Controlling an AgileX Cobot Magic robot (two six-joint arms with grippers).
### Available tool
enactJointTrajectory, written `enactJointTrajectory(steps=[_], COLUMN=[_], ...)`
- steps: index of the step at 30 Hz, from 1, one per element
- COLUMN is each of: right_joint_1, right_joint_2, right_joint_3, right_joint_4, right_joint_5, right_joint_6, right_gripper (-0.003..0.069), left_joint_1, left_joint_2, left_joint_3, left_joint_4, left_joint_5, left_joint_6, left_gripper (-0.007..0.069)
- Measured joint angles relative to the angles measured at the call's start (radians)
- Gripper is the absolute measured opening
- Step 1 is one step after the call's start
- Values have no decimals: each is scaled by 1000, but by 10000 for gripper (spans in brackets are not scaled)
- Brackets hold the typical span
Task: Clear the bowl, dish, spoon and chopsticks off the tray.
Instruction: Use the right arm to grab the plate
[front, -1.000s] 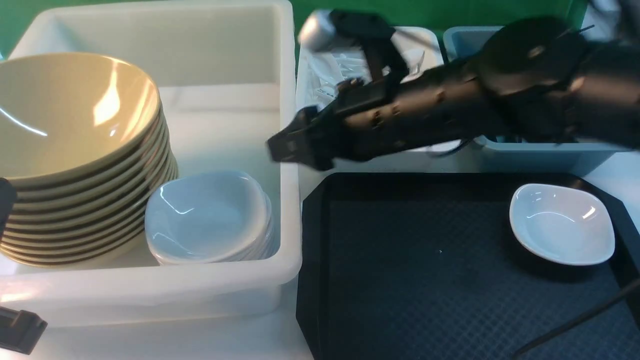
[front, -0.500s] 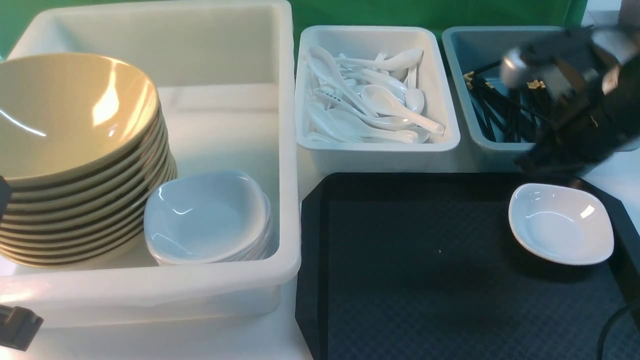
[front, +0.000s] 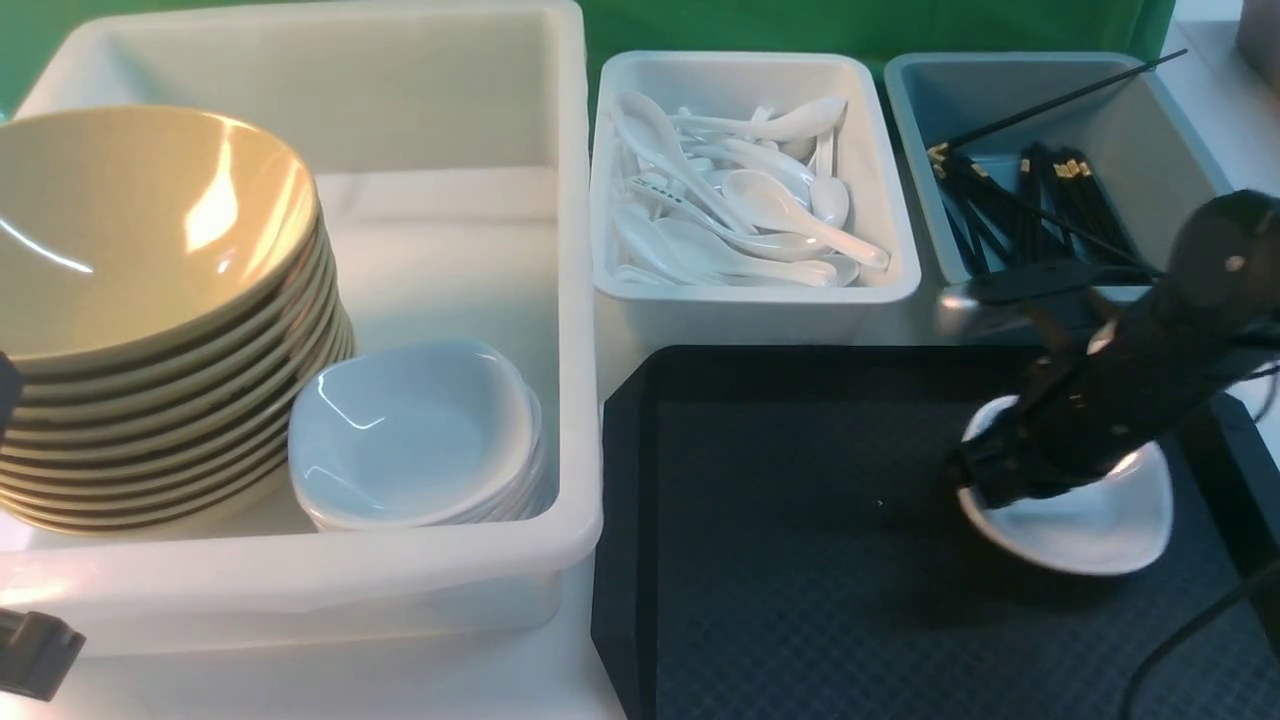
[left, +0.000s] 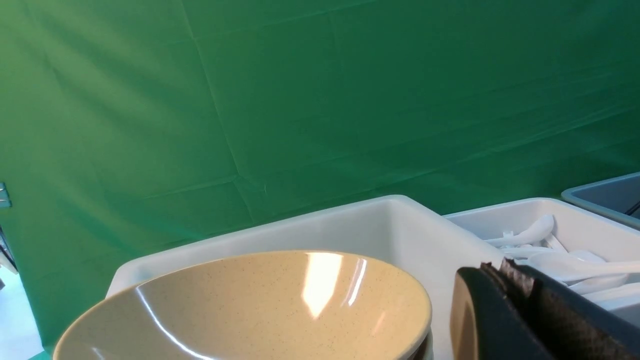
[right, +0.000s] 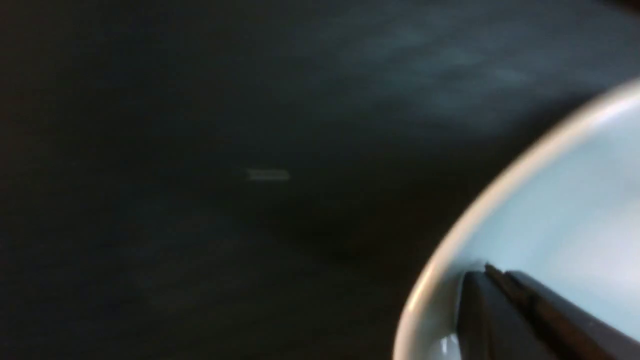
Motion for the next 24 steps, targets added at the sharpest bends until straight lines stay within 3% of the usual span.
enactJointTrajectory(steps=[7,13,19,24], right_joint_1=[6,-101,-185,-185], right_joint_2=[-81,-103,-37,30], right_joint_3=[-8,-9,-9,-9], right_joint_4=[-73,-190,-212,-207], right_joint_5=[40,79,42,29], right_joint_6=[81,115,136,136], right_gripper=[76,275,439,454], left_joint_1=[0,0,0,0], left_joint_2=[0,0,0,0], left_joint_3=[0,0,0,0], left_joint_4=[0,0,0,0], left_joint_5=[0,0,0,0], left_joint_6=[0,0,0,0], left_gripper=[-8,-8,-8,-8])
